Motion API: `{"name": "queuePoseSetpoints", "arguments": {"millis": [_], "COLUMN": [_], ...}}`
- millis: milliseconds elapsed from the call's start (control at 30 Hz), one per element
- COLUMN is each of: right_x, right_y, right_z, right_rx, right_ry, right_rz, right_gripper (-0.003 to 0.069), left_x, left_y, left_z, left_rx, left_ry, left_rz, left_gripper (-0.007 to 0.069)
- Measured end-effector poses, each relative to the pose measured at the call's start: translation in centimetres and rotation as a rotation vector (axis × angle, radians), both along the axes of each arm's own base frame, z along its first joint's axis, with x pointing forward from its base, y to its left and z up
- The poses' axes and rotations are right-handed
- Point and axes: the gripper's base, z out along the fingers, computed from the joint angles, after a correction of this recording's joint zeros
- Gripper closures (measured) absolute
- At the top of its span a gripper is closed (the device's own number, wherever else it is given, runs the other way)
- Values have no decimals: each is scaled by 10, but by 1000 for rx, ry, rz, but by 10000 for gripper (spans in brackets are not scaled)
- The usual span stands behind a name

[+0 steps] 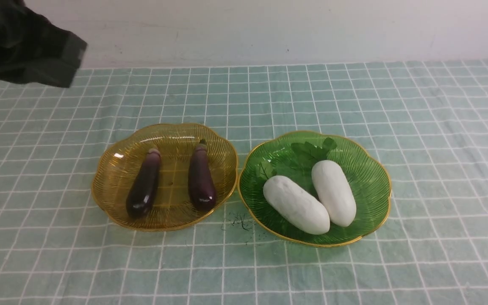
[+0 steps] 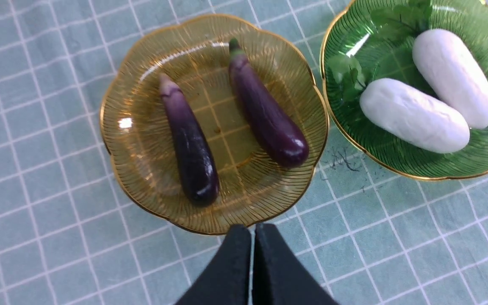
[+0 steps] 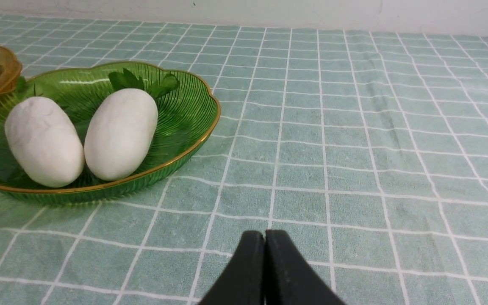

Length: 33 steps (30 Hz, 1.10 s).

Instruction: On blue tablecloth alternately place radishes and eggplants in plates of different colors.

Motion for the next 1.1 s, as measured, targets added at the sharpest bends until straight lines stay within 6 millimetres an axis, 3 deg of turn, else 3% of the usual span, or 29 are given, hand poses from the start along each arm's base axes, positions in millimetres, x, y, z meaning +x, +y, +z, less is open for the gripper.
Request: {"name": "queuePoseSetpoints", "arguments": {"millis": [167, 200, 333, 467, 800, 1100], "right_x": [0, 0, 0, 0, 0, 0], "right_y": [0, 0, 0, 0, 0, 0], "right_z": [0, 0, 0, 0, 0, 0], "right_rx": [0, 0, 0, 0, 0, 0], "right_ry": [0, 0, 0, 0, 0, 0], "right_rz": [0, 0, 0, 0, 0, 0], "right_gripper": [673, 673, 673, 673, 673, 673], "left_x": [-54, -56, -109, -135, -156, -153], "left_y": [14, 14, 27, 31, 38, 38], "left_z": [6, 4, -32, -66, -141, -190], "left_rx": [-17, -15, -27, -104, -240, -214], "left_ry": [-73, -66, -87, -233, -612, -511], "left_rz": [4, 4, 4, 4, 46, 54], "left_gripper": [632, 632, 632, 632, 632, 632]}}
